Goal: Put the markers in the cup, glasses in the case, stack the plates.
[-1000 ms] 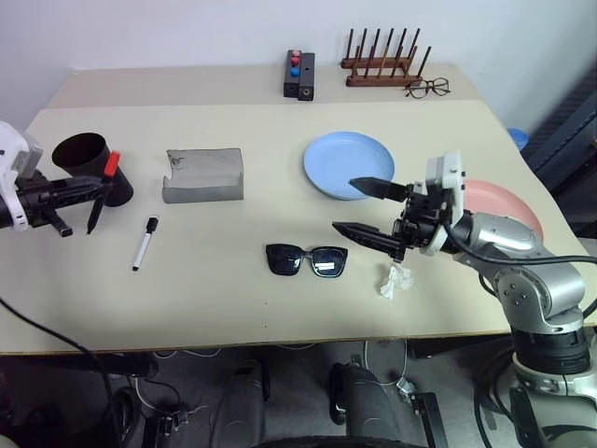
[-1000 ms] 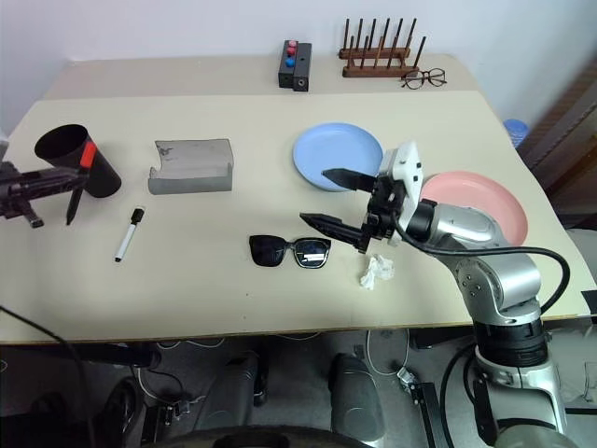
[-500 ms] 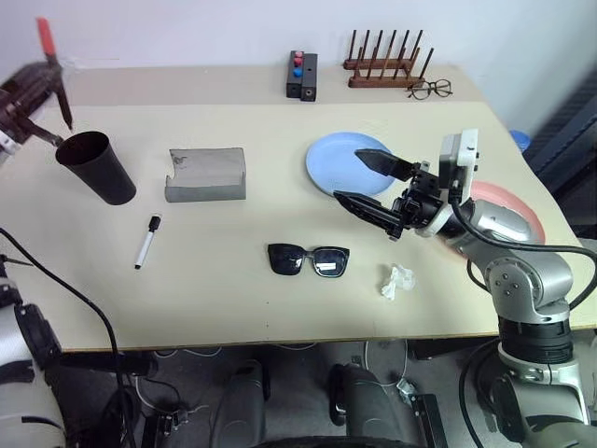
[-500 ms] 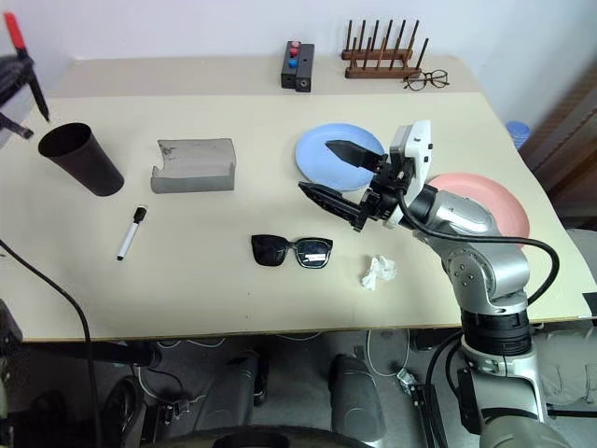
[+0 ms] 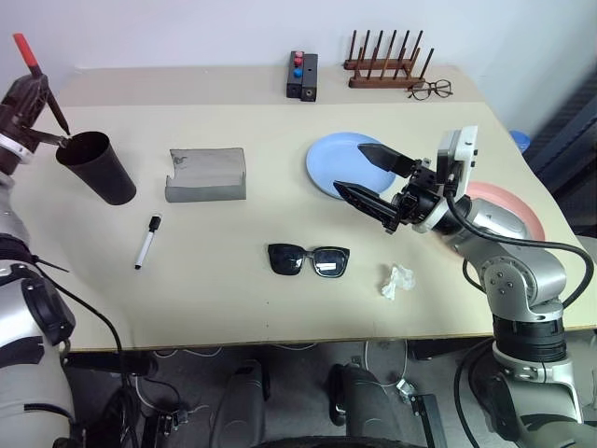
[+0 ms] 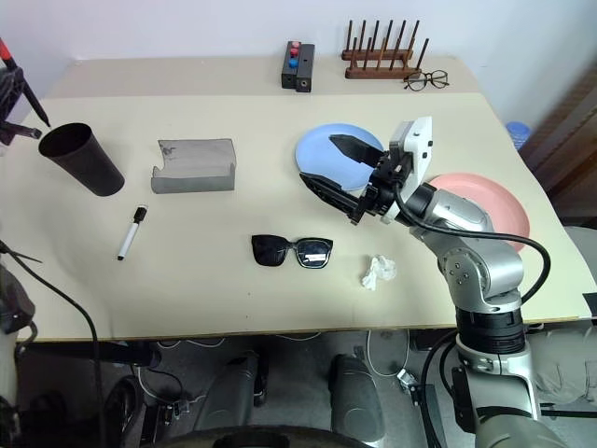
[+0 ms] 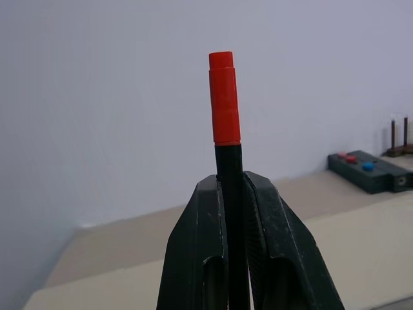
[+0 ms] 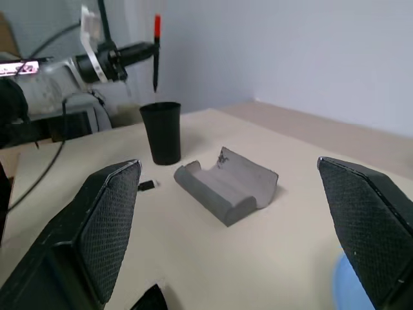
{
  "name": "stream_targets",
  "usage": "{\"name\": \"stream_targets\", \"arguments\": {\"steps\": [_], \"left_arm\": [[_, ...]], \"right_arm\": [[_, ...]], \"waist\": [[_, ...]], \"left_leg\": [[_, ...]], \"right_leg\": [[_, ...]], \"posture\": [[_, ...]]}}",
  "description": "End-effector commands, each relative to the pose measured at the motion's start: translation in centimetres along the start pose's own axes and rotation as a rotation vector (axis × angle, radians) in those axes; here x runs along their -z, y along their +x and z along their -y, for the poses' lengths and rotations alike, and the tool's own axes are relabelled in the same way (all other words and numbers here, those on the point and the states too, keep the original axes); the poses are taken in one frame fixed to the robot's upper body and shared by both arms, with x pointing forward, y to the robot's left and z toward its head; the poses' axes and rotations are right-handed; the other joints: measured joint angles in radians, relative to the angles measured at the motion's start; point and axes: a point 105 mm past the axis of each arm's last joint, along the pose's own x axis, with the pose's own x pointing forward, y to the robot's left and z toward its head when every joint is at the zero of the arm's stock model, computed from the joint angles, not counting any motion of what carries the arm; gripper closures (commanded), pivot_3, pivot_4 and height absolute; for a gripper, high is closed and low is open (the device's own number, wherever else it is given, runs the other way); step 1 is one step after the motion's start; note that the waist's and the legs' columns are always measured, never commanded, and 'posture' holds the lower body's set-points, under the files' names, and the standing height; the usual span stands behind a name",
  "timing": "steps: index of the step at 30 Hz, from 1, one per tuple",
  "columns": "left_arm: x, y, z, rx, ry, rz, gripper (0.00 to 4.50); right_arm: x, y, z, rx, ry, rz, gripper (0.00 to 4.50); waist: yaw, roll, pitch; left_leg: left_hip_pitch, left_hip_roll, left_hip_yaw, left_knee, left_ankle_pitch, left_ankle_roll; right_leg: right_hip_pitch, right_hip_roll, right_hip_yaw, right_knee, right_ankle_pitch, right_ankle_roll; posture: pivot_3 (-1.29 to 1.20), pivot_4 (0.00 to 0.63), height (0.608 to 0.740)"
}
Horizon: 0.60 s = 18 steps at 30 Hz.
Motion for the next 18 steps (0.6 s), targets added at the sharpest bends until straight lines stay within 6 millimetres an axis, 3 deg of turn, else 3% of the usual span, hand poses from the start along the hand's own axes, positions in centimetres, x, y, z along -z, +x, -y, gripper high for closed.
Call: {"name": "stream_targets", "arguments": {"steps": [1, 3, 7, 12, 13, 18], "left_arm": [[-0.25, -0.4, -0.49, -0.04, 0.008, 0.033, 4.44], [-0.12, -0.69, -0.78, -0.065, 0.034, 0.03, 4.44], [0.24, -1.22, -1.2, -0.1, 0.011, 0.039, 2.86], [0.48, -1.26, -0.75, -0.07, -0.025, 0.045, 0.34], [0.46, -1.24, -0.68, -0.065, -0.024, 0.046, 0.15], [-0.2, -0.66, -0.28, -0.032, -0.024, 0.048, 0.15]], "right_arm": [[-1.66, 0.04, -0.36, -0.014, -0.053, 0.046, 0.0], [-1.7, -0.02, -0.34, -0.014, -0.054, 0.044, 0.0], [-1.6, -0.14, -0.36, -0.013, -0.055, 0.035, 0.0], [-1.53, -0.16, -0.38, -0.012, -0.057, 0.031, 0.0], [-1.54, -0.15, -0.37, -0.012, -0.055, 0.031, 0.0], [-1.43, -0.15, -0.43, -0.013, -0.054, 0.026, 0.0]], "waist": [[-0.002, 0.0, 0.0], [-0.002, 0.0, 0.0], [-0.003, 0.0, 0.0], [0.0, 0.0, 0.0], [0.001, 0.0, 0.0], [-0.001, 0.0, 0.0]], "left_leg": [[0.0, 0.0, 0.0, 0.0, 0.0, 0.0], [0.0, 0.0, 0.0, 0.0, 0.0, 0.0], [0.0, 0.0, 0.0, 0.0, 0.0, 0.0], [0.0, 0.0, 0.0, 0.0, 0.0, 0.0], [0.0, 0.0, 0.0, 0.0, 0.0, 0.0], [0.0, 0.0, 0.0, 0.0, 0.0, 0.0]], "right_leg": [[0.0, 0.0, 0.0, 0.0, 0.0, 0.0], [0.0, 0.0, 0.0, 0.0, 0.0, 0.0], [0.0, 0.0, 0.0, 0.0, 0.0, 0.0], [0.0, 0.0, 0.0, 0.0, 0.0, 0.0], [0.0, 0.0, 0.0, 0.0, 0.0, 0.0], [0.0, 0.0, 0.0, 0.0, 0.0, 0.0]], "posture": [[0.0, 0.15, 0.74], [0.0, 0.15, 0.74], [0.0, 0.15, 0.74], [0.0, 0.15, 0.74], [0.0, 0.15, 0.74], [0.0, 0.15, 0.74]]}}
